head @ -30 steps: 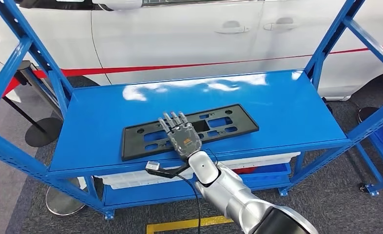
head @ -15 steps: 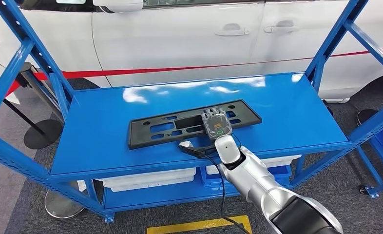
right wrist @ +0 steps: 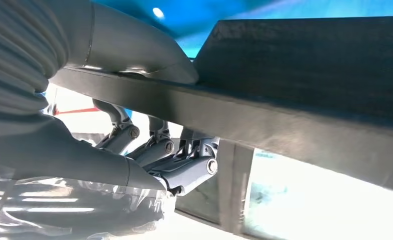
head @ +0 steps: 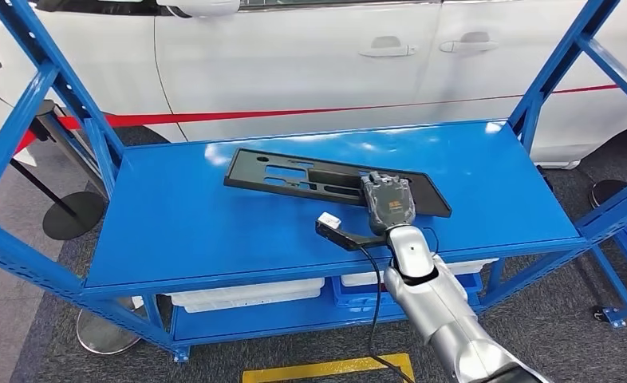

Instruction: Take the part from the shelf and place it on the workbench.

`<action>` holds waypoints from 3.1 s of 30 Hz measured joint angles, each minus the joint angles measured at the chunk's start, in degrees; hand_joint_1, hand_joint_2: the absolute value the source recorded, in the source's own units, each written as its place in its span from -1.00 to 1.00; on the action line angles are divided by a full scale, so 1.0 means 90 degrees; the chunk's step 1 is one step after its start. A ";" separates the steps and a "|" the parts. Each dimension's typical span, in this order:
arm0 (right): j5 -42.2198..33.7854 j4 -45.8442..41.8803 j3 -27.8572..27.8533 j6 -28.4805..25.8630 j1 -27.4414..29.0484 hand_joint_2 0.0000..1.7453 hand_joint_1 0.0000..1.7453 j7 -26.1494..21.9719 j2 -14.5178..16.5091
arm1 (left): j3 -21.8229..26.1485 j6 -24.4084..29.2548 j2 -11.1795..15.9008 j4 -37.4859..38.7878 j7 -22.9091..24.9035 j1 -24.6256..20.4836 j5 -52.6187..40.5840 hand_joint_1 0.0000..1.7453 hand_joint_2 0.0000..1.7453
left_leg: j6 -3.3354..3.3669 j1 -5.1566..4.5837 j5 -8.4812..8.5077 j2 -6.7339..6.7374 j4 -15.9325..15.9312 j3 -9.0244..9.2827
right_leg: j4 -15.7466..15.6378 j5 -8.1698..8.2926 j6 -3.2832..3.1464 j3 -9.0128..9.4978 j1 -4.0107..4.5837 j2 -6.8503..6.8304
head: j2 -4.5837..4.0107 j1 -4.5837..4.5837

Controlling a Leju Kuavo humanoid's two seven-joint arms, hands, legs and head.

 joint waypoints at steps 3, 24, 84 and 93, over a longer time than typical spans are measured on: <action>-0.1089 -0.1286 -0.0369 -0.0131 0.0654 1.00 1.00 -0.0571 0.0050 | -0.0075 0.0035 0.0004 0.0000 0.0084 -0.0001 -0.0038 -1.00 -1.00 | -0.0104 0.0012 -0.0267 0.0022 0.0354 -0.0134 | -0.0085 0.0003 -0.0107 0.0066 -0.0060 -0.0016 | 0.0000 -0.0001; -0.8518 -0.6147 -0.1657 -0.0135 0.2075 1.00 1.00 -0.3190 -0.1012 | 0.0077 0.0484 -0.0018 0.0002 0.0118 0.0110 0.0612 -1.00 -1.00 | 0.0119 0.0073 0.0080 0.0033 0.0056 -0.0130 | 0.1617 -0.0820 0.0256 -0.0620 -0.0140 0.0045 | 0.0000 0.0000; -0.8930 -0.6501 -0.1410 0.0289 0.2599 1.00 1.00 -0.3454 -0.0825 | 0.0522 0.0984 0.0053 0.0004 0.0580 0.0046 0.0876 -1.00 -1.00 | 0.0214 -0.0057 0.0163 0.0127 -0.0209 0.0057 | 0.1561 -0.0924 0.0195 -0.0748 -0.0108 0.0002 | 0.0000 0.0002; -0.8719 -0.6681 -0.1394 0.0168 0.2629 1.00 1.00 -0.3373 -0.0681 | 0.0519 0.0933 0.0053 0.0003 0.0665 0.0044 0.0824 -1.00 -1.00 | -0.0079 -0.0013 0.0491 0.0118 0.0100 -0.0508 | 0.0136 -0.0664 0.0078 0.0631 -0.0127 0.0050 | 0.0000 -0.0002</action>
